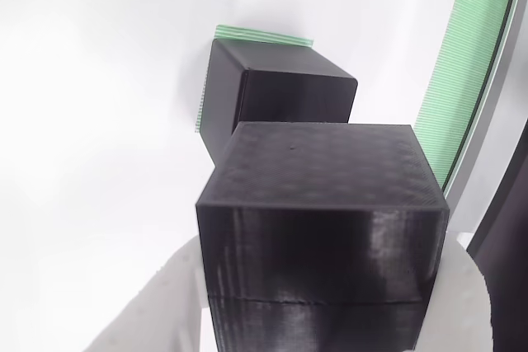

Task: Stack 3 Blocks on the chosen place.

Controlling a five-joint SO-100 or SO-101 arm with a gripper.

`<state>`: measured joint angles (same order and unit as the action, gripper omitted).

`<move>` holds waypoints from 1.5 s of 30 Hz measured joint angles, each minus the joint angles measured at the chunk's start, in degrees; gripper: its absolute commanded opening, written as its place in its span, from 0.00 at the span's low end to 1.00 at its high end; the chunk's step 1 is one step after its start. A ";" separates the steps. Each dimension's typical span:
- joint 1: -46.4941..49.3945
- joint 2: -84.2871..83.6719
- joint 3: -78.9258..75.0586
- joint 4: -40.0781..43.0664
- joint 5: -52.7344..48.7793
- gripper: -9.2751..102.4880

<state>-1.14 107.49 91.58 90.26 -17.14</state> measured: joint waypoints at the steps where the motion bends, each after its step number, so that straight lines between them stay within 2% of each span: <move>1: 0.26 -1.14 -0.62 0.00 0.00 0.23; 16: 0.88 -12.13 -5.71 0.00 0.09 0.23; 45: 2.37 -15.12 -7.38 0.00 0.09 0.28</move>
<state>1.23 92.37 84.20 90.26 -17.05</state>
